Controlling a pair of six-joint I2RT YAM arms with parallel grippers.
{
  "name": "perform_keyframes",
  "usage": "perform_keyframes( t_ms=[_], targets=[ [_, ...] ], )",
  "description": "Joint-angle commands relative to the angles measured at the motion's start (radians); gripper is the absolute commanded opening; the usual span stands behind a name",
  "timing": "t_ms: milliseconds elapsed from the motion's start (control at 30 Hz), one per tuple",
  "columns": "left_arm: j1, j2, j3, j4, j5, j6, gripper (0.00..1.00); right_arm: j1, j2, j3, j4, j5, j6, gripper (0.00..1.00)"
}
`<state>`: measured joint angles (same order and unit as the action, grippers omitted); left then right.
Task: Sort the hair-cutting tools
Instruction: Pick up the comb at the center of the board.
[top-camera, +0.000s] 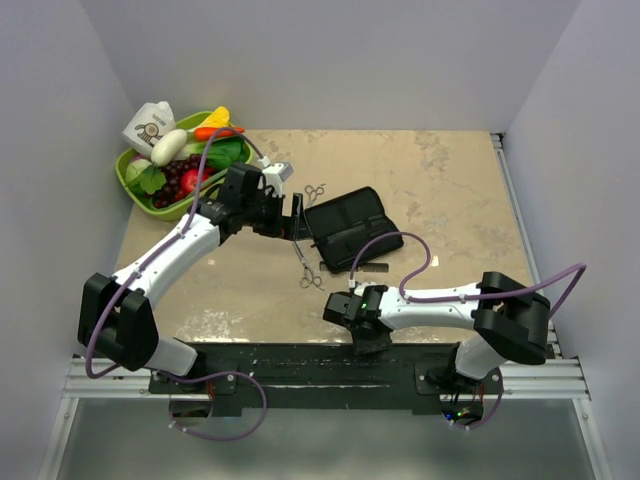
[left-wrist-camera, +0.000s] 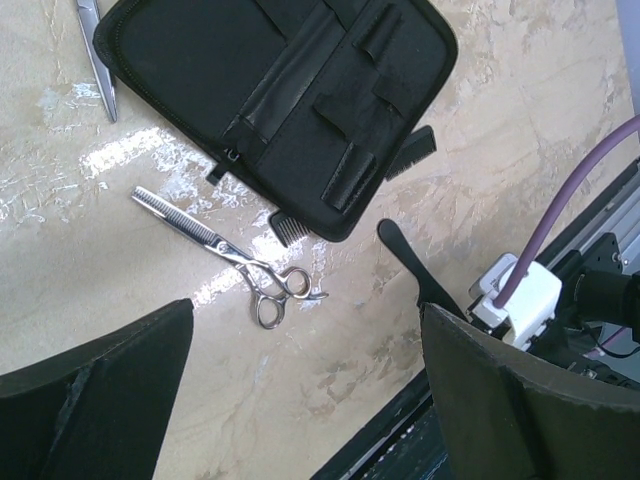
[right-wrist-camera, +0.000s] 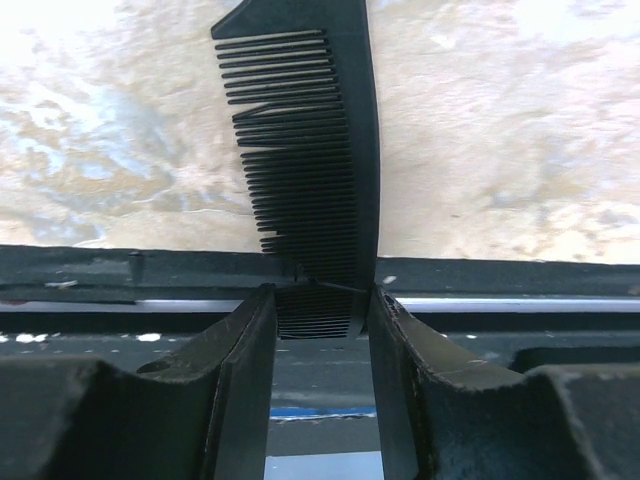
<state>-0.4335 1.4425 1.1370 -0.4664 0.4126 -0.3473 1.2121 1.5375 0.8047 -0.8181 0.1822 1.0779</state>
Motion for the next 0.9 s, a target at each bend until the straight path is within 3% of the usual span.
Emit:
perform_keyframes(
  t_ms=[0,233,667,867],
  targets=[
    [-0.004,-0.002,0.052,0.008,0.015,0.016,0.99,0.004,-0.045,0.063,-0.078,0.068,-0.004,0.32],
    [-0.005,0.002,0.116,-0.012,0.066,0.014,0.99,0.004,-0.154,0.207,-0.237,0.154,-0.104,0.32],
    [-0.005,0.093,0.375,-0.205,0.406,0.004,0.99,0.004,-0.270,0.387,-0.277,0.143,-0.400,0.30],
    [-0.005,0.088,0.357,-0.235,0.485,-0.004,0.99,0.004,-0.304,0.433,-0.263,0.149,-0.467,0.30]
  ],
)
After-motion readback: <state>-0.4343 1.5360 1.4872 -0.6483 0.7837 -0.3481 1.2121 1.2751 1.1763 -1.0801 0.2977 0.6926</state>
